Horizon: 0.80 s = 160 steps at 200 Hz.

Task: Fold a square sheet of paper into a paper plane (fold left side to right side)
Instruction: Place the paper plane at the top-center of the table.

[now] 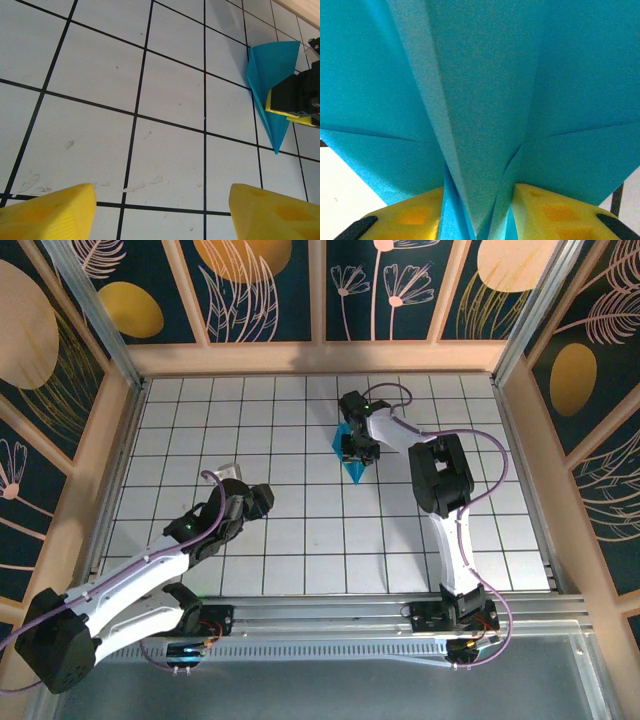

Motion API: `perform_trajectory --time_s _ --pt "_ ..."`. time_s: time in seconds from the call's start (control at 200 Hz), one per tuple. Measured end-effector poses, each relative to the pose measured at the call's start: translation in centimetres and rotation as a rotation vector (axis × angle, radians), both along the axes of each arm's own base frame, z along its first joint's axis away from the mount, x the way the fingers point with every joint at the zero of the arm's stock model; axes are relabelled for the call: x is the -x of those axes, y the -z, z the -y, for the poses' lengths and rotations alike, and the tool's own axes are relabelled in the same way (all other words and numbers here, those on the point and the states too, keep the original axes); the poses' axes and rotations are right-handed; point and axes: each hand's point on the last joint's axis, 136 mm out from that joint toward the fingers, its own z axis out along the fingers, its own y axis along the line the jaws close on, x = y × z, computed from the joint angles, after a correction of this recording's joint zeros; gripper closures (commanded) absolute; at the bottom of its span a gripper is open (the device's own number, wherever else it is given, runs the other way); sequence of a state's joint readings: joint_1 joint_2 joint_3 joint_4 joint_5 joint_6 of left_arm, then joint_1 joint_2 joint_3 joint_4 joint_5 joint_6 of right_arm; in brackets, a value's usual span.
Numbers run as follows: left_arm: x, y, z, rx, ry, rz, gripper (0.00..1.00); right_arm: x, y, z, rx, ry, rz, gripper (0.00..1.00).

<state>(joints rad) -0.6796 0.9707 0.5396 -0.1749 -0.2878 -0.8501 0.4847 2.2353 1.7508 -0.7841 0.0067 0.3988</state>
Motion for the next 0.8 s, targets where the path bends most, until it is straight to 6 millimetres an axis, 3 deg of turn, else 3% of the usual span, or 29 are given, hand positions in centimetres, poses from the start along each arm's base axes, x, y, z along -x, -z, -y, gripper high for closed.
perform_trajectory --time_s 0.801 --pt "-0.3 0.0 0.6 0.008 0.014 -0.009 0.28 0.5 -1.2 0.3 -0.021 0.003 0.006 0.61"
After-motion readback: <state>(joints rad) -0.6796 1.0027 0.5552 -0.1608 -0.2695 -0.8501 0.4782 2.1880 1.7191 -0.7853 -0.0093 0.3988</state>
